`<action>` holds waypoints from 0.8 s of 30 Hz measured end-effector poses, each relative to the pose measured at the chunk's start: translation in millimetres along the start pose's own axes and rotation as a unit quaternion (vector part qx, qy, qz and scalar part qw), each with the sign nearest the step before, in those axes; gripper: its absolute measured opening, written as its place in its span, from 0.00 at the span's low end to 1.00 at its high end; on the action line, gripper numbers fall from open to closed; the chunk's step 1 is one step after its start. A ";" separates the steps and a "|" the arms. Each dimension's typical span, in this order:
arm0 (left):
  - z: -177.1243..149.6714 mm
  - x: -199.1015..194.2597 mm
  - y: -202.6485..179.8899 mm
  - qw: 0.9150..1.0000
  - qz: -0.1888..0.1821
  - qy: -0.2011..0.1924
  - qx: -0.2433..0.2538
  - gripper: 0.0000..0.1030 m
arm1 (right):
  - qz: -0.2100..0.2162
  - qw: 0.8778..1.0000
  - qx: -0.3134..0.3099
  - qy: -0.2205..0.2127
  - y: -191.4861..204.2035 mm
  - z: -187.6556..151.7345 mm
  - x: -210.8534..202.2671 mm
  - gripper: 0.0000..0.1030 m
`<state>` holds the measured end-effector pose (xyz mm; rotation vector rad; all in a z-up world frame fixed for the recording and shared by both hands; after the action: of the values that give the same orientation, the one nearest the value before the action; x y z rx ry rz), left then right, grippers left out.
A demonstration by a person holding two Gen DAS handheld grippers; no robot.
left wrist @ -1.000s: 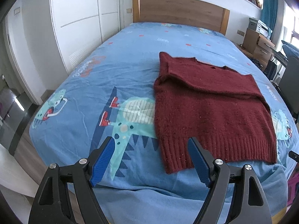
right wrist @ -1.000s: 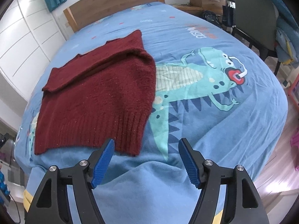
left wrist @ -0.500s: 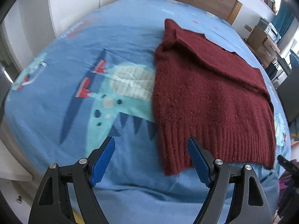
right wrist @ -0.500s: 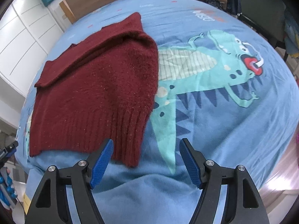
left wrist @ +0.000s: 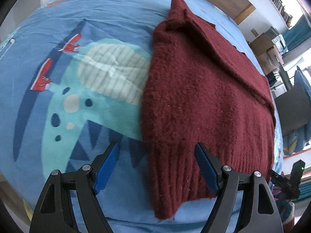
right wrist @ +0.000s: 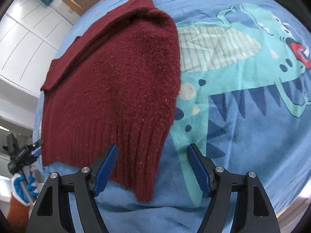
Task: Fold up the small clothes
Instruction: 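Close both grippers on the sweater hem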
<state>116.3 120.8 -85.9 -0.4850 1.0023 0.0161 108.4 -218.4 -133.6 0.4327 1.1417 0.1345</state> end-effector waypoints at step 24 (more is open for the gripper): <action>-3.8 -11.4 10.6 0.992 -0.105 0.042 -0.056 0.46 | 0.066 0.998 -0.012 0.017 27.8 -4.7 13.9 0.48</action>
<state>104.5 131.0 -82.4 -0.6975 1.0330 -0.1372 113.2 -187.5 -135.9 0.4858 1.1439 0.2728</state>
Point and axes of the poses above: each gripper's, at about its wrist camera, not at the fingertips, and x roughly the way its jaws point, y to its left, z to its top, the point moved 4 cm from there along x, roughly the way its jaws point, and after that the axes turned 9 degrees about -y, right-handed, at the moved point
